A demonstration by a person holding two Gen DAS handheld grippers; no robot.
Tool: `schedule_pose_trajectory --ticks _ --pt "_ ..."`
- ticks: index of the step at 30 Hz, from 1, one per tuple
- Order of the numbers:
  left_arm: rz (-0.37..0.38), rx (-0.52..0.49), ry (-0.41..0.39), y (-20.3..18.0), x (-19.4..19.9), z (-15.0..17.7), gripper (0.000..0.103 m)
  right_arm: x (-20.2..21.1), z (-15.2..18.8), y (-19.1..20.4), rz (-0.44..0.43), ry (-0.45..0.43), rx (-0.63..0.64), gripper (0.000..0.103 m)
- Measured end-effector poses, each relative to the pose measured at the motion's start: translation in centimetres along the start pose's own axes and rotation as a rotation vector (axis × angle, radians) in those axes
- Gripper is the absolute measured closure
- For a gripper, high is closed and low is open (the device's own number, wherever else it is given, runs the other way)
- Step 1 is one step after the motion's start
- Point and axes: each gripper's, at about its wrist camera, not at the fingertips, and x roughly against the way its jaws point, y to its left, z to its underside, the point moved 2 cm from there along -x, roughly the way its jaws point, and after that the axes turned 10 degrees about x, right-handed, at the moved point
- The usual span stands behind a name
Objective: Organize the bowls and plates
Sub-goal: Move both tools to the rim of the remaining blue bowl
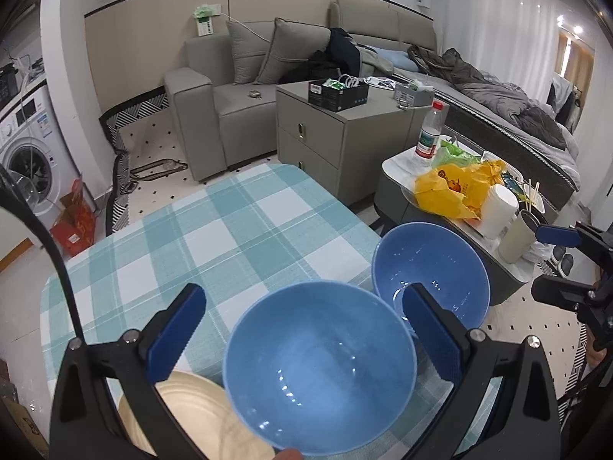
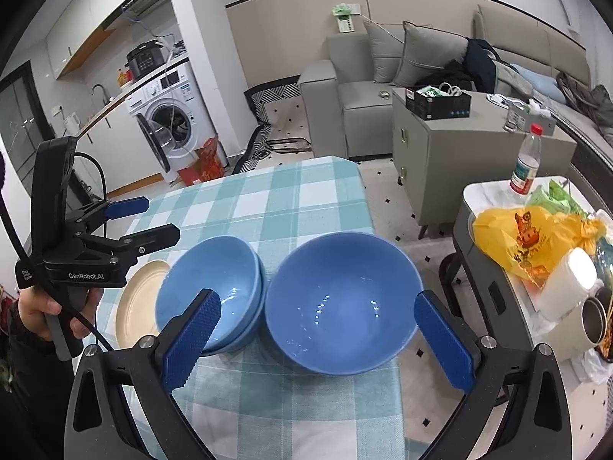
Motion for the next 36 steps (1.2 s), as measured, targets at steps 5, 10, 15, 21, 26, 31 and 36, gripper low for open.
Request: schedule_pose_trajectory --ticks 5,10,15,21,26,31,36 --pt "0.018 -0.018 0.029 -1.6 -2.0 -0.7 0.0 -0.6 0.7 -1.3 0.017 0.015 -0.031 0.0" --pt "0.023 -0.057 0.053 -3.6 -3.7 -1.2 0.0 -1.6 1.5 -2.6 0.019 0.035 -0.06 0.0" --pt "0.033 -0.091 0.075 -5.3 -5.3 -1.6 0.0 -2.5 2.0 -3.6 0.015 0.047 -0.082 0.0" --pt "0.027 -0.121 0.118 -6.8 -7.6 -1.8 0.0 -3.8 2.6 -4.7 -0.001 0.063 -0.119 0.001" --pt "-0.003 -0.145 0.137 -7.4 -9.5 -1.5 0.0 -5.1 3.2 -4.9 -0.006 0.086 -0.119 0.001" --pt "0.001 -0.149 0.172 -7.5 -11.3 -1.3 0.0 -6.4 3.9 -5.4 -0.017 0.108 -0.138 0.008" --pt "-0.008 -0.156 0.187 -7.7 -12.5 -1.0 0.0 -7.4 4.4 -5.7 -0.026 0.125 -0.157 0.014"
